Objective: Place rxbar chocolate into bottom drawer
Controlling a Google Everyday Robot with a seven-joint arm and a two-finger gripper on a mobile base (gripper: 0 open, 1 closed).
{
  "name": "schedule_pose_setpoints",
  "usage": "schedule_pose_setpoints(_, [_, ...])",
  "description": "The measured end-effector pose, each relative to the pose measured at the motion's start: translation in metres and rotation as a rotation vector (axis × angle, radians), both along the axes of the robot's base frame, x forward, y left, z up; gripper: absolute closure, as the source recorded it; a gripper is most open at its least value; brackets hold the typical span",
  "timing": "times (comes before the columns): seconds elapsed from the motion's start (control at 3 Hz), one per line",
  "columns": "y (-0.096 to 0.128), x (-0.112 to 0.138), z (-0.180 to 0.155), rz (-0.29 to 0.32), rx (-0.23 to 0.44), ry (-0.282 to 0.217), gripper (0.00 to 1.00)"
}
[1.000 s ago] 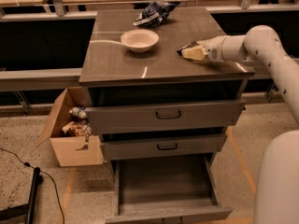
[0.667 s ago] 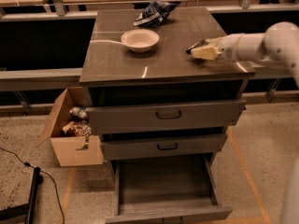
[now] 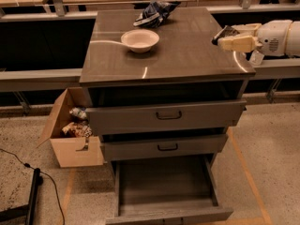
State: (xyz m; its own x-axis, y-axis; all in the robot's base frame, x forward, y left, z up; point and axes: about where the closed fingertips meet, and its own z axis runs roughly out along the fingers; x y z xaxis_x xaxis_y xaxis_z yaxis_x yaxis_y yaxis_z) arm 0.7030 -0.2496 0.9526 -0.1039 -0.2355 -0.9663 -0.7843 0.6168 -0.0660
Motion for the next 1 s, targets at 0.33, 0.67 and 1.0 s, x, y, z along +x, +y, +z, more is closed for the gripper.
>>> schedule_pose_setpoints(0.33, [-0.003, -0.040, -0.014, 0.116, -0.074, 0.007, 1.00])
schedule_pose_setpoints(0.67, [0.001, -0.075, -0.031, 0.238, -0.133, 0.002, 1.00])
schedule_pose_setpoints(1.0, [0.004, -0.076, -0.033, 0.256, -0.136, 0.003, 1.00])
